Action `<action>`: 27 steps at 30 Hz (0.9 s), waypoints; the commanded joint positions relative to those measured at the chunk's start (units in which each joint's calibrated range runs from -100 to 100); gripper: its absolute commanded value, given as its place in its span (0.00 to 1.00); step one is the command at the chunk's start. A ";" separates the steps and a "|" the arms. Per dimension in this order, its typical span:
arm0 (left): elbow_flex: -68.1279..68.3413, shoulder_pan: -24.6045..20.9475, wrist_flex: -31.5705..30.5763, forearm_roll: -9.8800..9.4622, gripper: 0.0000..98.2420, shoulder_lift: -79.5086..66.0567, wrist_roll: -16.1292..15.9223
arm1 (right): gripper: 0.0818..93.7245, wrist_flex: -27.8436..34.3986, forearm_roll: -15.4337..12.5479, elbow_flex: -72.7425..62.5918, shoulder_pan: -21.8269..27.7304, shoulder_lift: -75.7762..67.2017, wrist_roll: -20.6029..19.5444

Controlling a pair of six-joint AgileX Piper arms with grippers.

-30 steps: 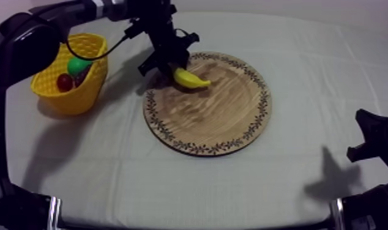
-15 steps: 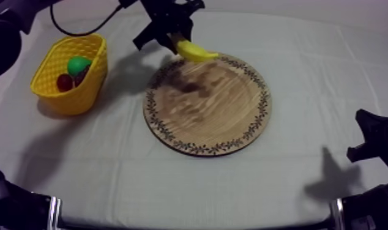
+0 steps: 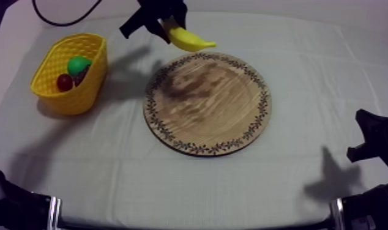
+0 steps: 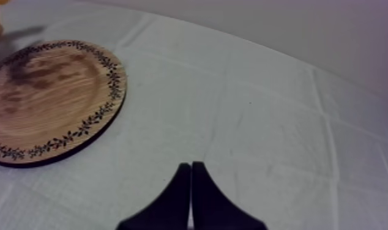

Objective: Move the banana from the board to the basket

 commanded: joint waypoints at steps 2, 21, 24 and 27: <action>1.45 -0.22 0.22 -0.02 0.25 -1.22 -0.67 | 0.00 -0.03 -0.02 0.05 0.00 0.00 -0.01; 18.34 -7.36 1.82 -1.87 0.26 -15.17 -15.17 | 0.00 -0.03 -0.02 0.05 0.00 0.00 -0.01; 21.39 -9.33 1.84 -2.54 0.26 -17.63 -17.66 | 0.00 -0.03 -0.02 0.05 0.00 0.00 -0.01; 24.54 -11.71 1.85 -3.18 0.26 -20.12 -19.65 | 0.00 -0.03 -0.02 0.05 0.00 0.00 -0.01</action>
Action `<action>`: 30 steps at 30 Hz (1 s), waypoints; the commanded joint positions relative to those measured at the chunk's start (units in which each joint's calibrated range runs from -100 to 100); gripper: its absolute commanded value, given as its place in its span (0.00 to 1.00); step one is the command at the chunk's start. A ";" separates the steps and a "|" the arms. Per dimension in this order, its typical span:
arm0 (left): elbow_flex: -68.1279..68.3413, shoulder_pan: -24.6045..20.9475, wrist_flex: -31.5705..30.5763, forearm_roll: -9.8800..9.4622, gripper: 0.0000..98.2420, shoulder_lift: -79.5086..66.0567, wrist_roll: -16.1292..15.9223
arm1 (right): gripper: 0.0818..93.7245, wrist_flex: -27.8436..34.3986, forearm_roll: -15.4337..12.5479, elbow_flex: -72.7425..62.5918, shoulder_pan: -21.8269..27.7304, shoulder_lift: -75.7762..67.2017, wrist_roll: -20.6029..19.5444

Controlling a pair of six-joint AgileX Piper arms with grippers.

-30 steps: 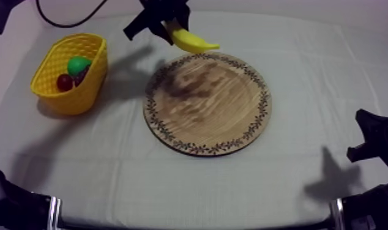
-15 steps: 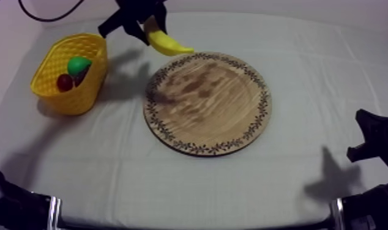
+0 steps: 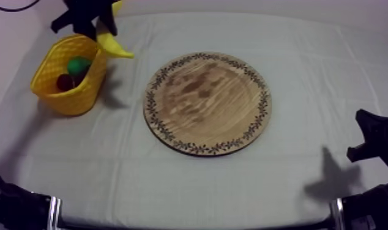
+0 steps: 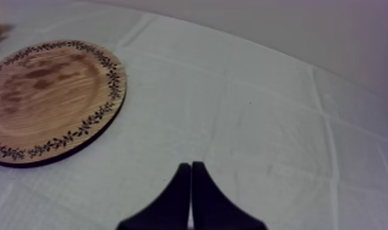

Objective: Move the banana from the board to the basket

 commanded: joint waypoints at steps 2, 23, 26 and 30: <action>3.68 -3.18 0.05 -0.56 0.26 -2.81 -2.85 | 0.00 -0.03 -0.02 0.05 0.00 0.00 -0.01; 12.19 -14.38 0.14 -4.24 0.25 -10.27 -11.27 | 0.00 -0.03 -0.02 0.05 0.00 0.00 -0.01; 12.20 -14.66 0.14 -4.27 0.26 -10.14 -11.43 | 0.00 -0.03 -0.02 0.05 0.00 0.00 -0.01; 12.48 -14.72 0.11 -4.76 0.26 -8.97 -11.57 | 0.00 -0.03 -0.02 0.05 0.00 0.00 -0.01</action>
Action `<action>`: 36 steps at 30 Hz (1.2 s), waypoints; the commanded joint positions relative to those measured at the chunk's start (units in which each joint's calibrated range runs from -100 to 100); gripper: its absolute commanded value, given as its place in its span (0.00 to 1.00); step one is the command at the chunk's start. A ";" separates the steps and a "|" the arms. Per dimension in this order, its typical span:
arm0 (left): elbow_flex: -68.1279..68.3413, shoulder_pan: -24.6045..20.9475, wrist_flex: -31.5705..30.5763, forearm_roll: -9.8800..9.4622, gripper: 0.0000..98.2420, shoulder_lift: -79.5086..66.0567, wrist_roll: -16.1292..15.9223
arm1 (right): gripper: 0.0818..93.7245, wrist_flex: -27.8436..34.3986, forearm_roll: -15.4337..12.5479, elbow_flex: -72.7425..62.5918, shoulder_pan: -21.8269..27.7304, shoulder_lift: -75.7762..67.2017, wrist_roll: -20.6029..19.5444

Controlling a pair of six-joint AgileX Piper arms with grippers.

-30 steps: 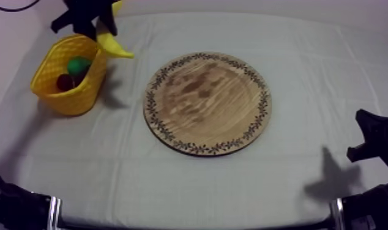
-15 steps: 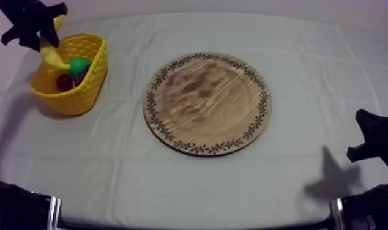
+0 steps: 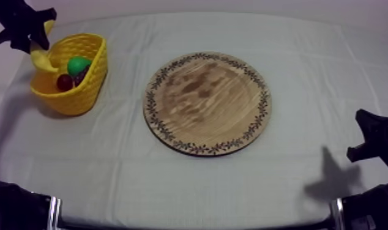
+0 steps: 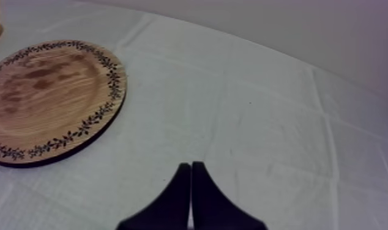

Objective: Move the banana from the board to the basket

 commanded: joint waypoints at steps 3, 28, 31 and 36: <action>0.49 0.21 -0.39 -0.73 0.26 1.88 -0.03 | 0.00 -0.03 -0.02 0.05 0.00 0.00 -0.01; -2.08 0.95 -13.02 0.25 0.61 20.84 0.06 | 0.00 -0.03 -0.02 0.05 0.00 0.00 -0.01; -2.64 0.71 -13.78 0.40 0.77 21.87 -0.04 | 0.00 -0.03 -0.02 0.05 0.00 0.00 -0.01; -2.61 0.45 -14.73 0.61 0.92 22.49 -0.11 | 0.00 -0.03 -0.02 0.05 0.00 0.00 -0.01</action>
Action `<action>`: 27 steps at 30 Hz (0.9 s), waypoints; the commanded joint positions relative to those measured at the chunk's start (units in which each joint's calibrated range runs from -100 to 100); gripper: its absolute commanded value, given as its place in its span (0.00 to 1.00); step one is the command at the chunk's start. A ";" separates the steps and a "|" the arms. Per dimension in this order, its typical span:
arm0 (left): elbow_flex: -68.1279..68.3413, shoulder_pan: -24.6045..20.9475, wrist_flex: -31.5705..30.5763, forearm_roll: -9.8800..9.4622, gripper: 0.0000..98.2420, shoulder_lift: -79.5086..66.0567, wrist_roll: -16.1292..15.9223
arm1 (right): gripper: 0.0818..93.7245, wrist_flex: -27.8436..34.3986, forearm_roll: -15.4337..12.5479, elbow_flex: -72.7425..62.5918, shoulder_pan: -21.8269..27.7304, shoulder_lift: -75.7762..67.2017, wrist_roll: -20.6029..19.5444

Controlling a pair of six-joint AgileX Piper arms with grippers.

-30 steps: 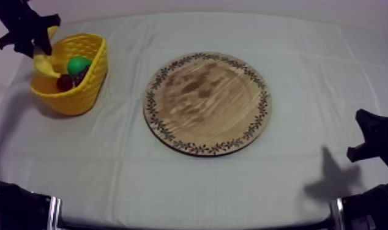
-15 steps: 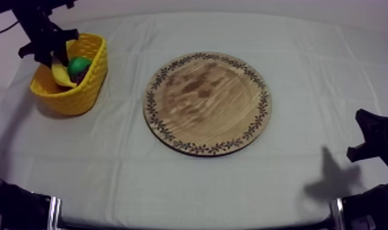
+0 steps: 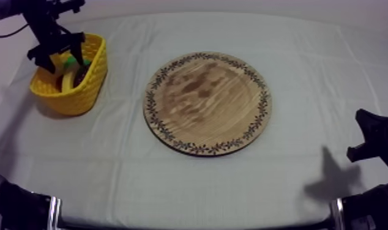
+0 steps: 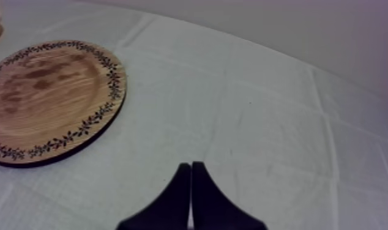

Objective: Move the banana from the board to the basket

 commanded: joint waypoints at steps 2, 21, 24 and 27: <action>0.18 -0.13 -0.35 0.07 0.94 -0.02 -0.03 | 0.00 -0.03 -0.02 0.05 0.00 0.00 -0.01; 3.93 0.68 -1.44 -0.35 0.85 -16.12 2.41 | 0.00 -0.03 -0.02 0.05 0.00 0.00 -0.01; 6.46 0.91 -2.79 -0.23 0.83 -21.60 2.53 | 0.00 -0.03 -0.02 0.05 0.00 0.00 -0.01; 10.07 1.30 -4.72 -0.19 0.79 -27.43 2.53 | 0.00 -0.03 -0.02 0.05 0.00 0.00 -0.01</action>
